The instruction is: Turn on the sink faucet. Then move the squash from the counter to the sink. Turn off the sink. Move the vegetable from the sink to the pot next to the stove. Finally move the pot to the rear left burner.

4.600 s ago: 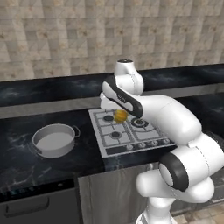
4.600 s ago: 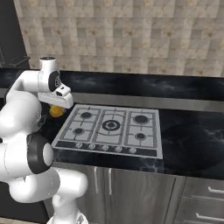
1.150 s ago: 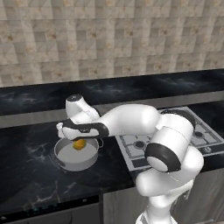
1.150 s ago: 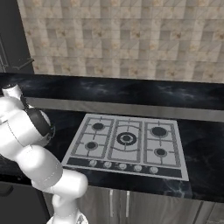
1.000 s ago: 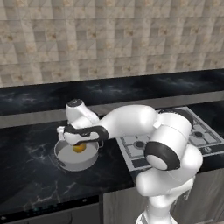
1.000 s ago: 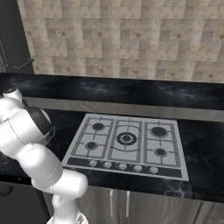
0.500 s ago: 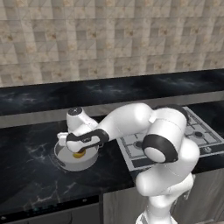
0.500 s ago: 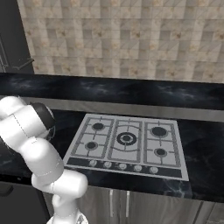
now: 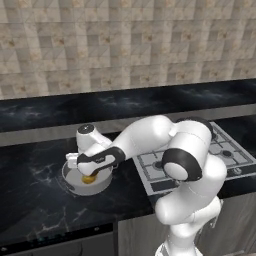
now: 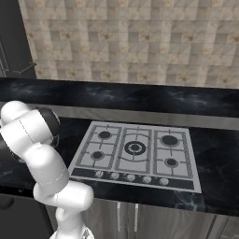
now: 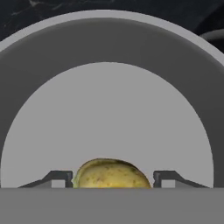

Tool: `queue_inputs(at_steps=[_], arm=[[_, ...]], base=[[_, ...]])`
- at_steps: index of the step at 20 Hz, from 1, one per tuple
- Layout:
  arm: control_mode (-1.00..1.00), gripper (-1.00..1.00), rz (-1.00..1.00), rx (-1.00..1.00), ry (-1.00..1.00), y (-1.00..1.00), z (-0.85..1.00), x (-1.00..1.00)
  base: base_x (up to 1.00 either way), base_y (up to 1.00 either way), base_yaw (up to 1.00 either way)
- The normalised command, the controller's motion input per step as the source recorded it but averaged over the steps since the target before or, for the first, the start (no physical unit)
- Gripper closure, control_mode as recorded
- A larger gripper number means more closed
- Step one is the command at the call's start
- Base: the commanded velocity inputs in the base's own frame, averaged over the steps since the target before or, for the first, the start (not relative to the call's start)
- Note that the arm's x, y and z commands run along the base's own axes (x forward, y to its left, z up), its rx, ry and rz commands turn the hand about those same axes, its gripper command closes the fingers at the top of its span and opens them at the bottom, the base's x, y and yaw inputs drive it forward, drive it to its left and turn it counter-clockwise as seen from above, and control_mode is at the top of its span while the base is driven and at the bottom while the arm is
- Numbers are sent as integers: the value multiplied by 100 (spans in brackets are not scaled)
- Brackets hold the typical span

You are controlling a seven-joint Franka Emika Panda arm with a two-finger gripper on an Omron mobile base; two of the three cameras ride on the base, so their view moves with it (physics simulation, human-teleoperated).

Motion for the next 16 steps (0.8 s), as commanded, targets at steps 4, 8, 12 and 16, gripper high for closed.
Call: queue_inputs(at_steps=[4,8,12,16], arm=[[-100,-100,0,1,0,0,0,0],[-100,-100,0,0,0,-1,9,0],[-100,-100,-5,0,0,-26,39,-14],[-100,-100,-9,0,0,-43,43,-33]], base=[[0,0,0],[0,0,0],[0,0,0],[0,0,0]])
